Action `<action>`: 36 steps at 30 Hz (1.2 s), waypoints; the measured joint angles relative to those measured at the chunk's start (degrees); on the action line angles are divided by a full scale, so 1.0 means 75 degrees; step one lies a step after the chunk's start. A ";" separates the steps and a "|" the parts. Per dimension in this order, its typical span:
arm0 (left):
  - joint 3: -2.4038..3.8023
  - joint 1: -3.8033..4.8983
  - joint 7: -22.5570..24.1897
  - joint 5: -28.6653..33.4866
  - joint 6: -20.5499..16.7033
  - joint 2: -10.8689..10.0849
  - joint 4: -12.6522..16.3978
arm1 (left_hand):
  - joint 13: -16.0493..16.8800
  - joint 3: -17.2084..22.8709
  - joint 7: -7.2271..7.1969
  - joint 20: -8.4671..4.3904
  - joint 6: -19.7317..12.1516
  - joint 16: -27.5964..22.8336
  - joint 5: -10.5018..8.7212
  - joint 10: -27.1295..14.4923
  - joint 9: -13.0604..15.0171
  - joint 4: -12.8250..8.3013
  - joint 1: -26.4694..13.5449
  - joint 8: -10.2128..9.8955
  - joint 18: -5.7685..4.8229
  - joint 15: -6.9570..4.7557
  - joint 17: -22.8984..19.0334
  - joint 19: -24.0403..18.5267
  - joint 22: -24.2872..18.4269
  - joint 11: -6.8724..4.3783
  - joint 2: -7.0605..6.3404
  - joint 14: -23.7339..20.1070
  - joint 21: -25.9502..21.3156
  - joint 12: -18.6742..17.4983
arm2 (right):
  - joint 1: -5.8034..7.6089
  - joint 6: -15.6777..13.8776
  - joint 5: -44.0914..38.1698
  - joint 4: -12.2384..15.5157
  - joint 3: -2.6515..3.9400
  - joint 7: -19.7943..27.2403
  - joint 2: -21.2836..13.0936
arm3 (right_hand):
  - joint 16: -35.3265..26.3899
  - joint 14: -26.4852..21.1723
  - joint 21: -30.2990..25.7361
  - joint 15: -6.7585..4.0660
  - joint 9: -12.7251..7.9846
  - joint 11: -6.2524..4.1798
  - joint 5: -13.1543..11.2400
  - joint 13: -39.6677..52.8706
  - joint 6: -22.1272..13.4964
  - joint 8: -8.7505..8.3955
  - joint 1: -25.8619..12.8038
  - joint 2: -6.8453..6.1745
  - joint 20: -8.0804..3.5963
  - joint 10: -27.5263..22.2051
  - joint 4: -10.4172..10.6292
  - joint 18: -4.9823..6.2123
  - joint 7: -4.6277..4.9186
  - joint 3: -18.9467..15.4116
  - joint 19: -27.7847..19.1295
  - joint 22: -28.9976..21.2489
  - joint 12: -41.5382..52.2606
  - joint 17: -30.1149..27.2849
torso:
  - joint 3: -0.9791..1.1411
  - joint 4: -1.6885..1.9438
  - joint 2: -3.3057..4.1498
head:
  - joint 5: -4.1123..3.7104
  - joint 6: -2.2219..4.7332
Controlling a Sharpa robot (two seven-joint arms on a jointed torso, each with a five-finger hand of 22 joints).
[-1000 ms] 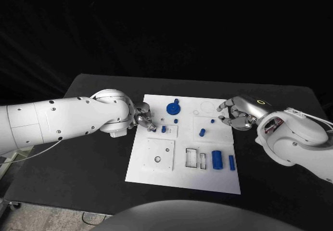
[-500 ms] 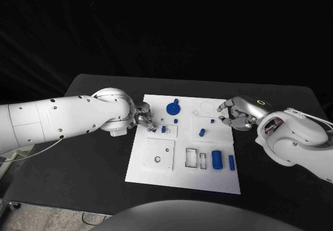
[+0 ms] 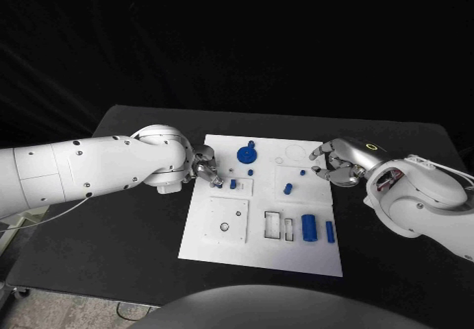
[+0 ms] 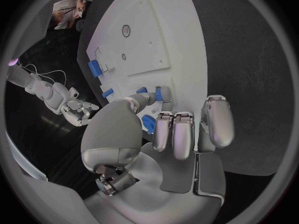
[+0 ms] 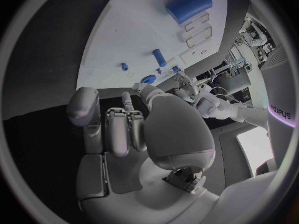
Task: Assemble the parts on the task board
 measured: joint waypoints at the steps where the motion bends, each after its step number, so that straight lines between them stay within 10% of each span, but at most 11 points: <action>1: 0.0000 0.0000 0.0000 -0.0005 0.0002 0.0000 0.0002 | 0.0000 0.0000 0.0000 0.0000 0.0000 0.0000 0.0000 0.0000 0.0000 0.0000 0.0000 0.0000 -0.0001 0.0000 0.0000 0.0000 0.0000 0.0000 0.0000 0.0000 0.0000 0.0000 | -0.0002 0.0001 0.0000 -0.0001 0.0000 0.0000 0.0000 | 0.0000 0.0000 0.0000 0.0000 0.0000 0.0000 0.0000 0.0000 0.0000 0.0000 0.0000 0.0000 0.0000 0.0000 0.0000 0.0000 0.0000 0.0000 0.0000 0.0000 0.0000 0.0000 | -0.0001 0.0001 0.0001 | 0.0000 0.0000; 36: 0.0000 -0.0003 -0.0019 -0.0053 0.0025 -0.0068 0.0102 | 0.0005 0.0023 0.0016 0.0000 -0.0012 0.0000 -0.0081 0.0000 0.0018 -0.0020 -0.0010 -0.0001 0.0000 0.0000 -0.0003 0.0000 0.0004 0.0000 -0.0010 0.0000 0.0000 0.0000 | -0.0034 0.0080 0.0008 -0.0014 -0.0001 -0.0018 -0.0005 | -0.0041 0.0000 -0.0117 0.0000 -0.0009 0.0000 0.0000 -0.0003 0.0000 0.0000 0.0031 0.0031 0.0000 0.0000 0.0001 0.0119 0.0000 0.0000 0.0001 0.0004 -0.0031 -0.0003 | 0.0004 -0.0006 0.0003 | 0.0035 0.0000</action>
